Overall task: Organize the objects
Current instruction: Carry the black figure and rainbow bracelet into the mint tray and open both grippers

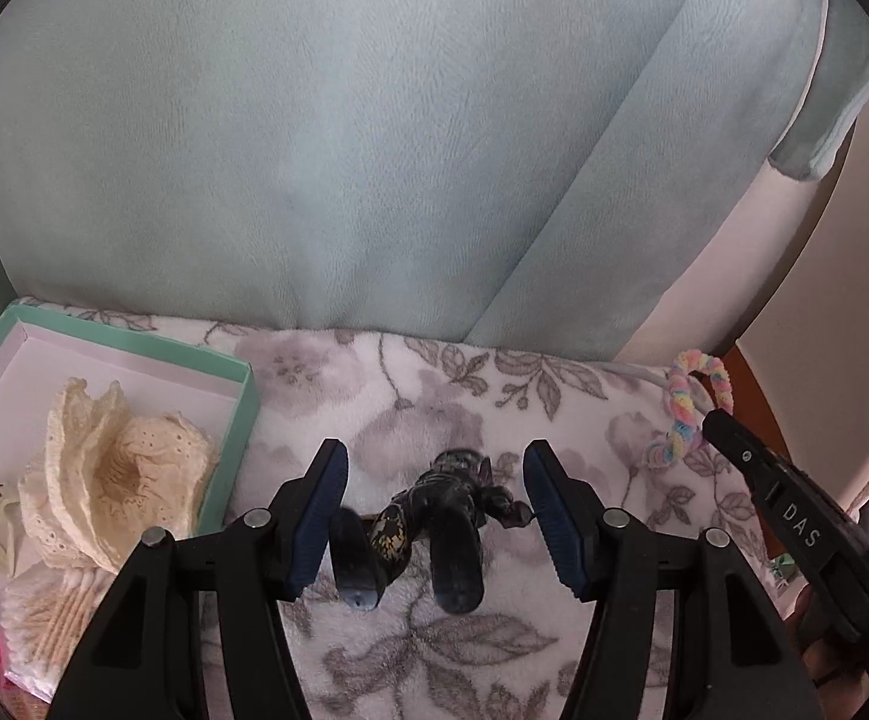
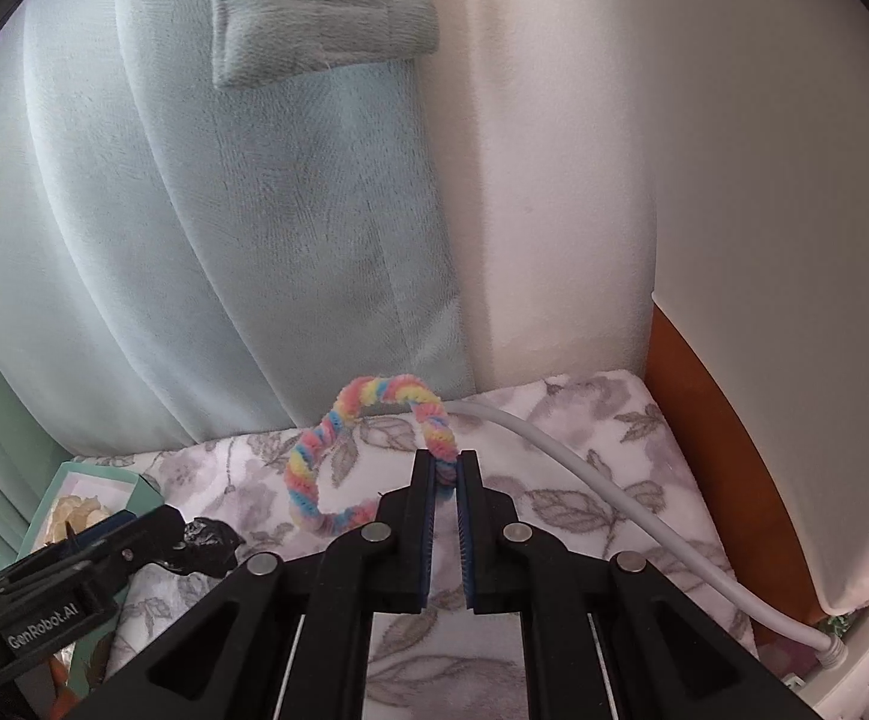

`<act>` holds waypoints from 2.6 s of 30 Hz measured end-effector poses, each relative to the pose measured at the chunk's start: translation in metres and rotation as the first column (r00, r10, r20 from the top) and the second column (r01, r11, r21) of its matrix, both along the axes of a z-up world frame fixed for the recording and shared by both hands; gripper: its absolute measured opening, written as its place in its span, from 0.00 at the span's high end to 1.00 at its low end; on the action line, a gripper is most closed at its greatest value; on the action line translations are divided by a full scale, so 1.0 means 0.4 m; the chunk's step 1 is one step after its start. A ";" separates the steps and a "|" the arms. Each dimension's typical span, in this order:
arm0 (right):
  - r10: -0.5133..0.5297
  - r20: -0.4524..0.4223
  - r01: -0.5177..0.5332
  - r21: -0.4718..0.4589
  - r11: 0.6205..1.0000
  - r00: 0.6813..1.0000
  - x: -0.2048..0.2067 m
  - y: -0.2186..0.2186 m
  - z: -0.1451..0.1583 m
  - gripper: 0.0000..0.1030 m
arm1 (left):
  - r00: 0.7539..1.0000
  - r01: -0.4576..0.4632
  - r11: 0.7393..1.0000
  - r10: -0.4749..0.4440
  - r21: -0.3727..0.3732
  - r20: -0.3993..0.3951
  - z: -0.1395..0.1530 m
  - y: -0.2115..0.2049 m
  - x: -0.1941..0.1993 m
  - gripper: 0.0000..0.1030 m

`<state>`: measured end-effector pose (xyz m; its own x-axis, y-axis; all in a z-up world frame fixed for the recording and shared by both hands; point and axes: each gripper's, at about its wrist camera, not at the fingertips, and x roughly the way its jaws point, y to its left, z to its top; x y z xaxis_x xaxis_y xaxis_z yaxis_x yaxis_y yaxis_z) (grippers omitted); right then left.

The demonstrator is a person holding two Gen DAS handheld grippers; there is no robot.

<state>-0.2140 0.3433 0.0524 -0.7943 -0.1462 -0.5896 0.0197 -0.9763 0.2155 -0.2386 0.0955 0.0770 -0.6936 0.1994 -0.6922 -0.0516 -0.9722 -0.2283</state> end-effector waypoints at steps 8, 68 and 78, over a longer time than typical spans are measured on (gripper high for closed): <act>0.031 -0.028 -0.029 0.052 0.998 0.999 0.007 -0.044 0.009 0.93 | 0.994 -0.050 0.995 0.058 0.081 -0.091 0.056 -0.035 -0.003 0.40; 0.408 0.210 -0.450 0.224 0.865 0.889 0.124 -0.716 0.009 0.90 | 0.937 -0.347 0.935 0.343 0.076 0.060 -0.046 -0.581 0.061 0.39; 0.399 0.221 -0.445 0.231 0.865 0.890 0.140 -0.712 0.020 0.68 | 0.937 -0.343 0.937 0.336 0.071 0.090 -0.050 -0.575 0.080 0.39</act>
